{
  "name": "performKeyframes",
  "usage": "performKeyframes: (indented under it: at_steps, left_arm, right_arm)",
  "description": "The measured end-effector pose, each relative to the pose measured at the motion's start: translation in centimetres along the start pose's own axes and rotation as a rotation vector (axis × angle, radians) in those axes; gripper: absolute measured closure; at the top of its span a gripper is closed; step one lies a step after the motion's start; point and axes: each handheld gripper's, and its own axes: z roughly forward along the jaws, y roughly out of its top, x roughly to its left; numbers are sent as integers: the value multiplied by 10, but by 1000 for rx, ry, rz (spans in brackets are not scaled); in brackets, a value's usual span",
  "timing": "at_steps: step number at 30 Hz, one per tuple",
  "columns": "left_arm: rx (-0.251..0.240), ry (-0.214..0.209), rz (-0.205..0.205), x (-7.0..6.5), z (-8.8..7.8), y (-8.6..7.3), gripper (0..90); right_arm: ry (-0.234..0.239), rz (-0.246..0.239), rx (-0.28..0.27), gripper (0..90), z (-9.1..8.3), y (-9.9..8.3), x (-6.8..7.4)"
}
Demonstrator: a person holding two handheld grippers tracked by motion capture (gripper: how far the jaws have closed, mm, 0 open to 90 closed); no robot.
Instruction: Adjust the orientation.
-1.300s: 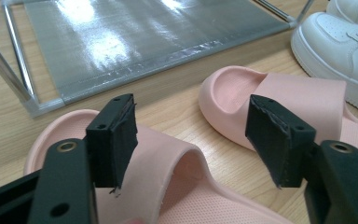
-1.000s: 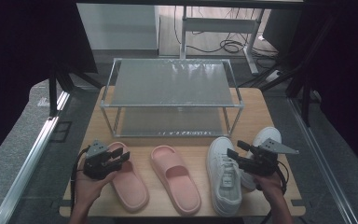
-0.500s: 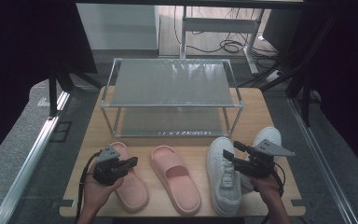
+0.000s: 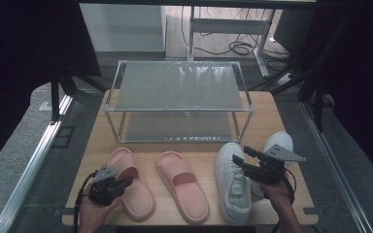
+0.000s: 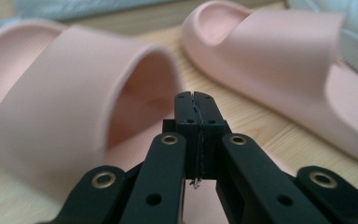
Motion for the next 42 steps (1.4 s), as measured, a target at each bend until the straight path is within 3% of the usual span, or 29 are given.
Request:
performKeyframes:
  at_steps: [6, 9, 26, 32, 36, 37, 38, 42]
  left_arm:
    - [4, 16, -13, 13, -6, -10, 899]
    - [-1, 4, -17, 17, -5, -10, 900]
    - [26, 10, 6, 43, -18, -16, 895]
    - [34, 11, -21, 57, -25, -18, 888]
    - [14, -13, 7, 51, -34, -16, 884]
    - [-24, -17, 16, 47, -44, -12, 886]
    - [-24, -17, 16, 47, -44, -12, 889]
    - [-76, 26, 11, 52, -58, -1, 892]
  right_arm:
    - [-5, 2, 20, 408, 4, -4, 1]
    - [-11, 5, 24, 408, 4, -6, 0]
    - [-43, 11, 30, 408, -1, -10, -3]
    - [-47, 13, 39, 408, 0, -12, -4]
    - [-49, 12, 42, 408, 1, -13, -4]
    - [-50, 13, 43, 408, 1, -13, -4]
    - [-50, 14, 45, 408, 1, -13, -4]
    - [-48, 14, 45, 408, 1, -13, -3]
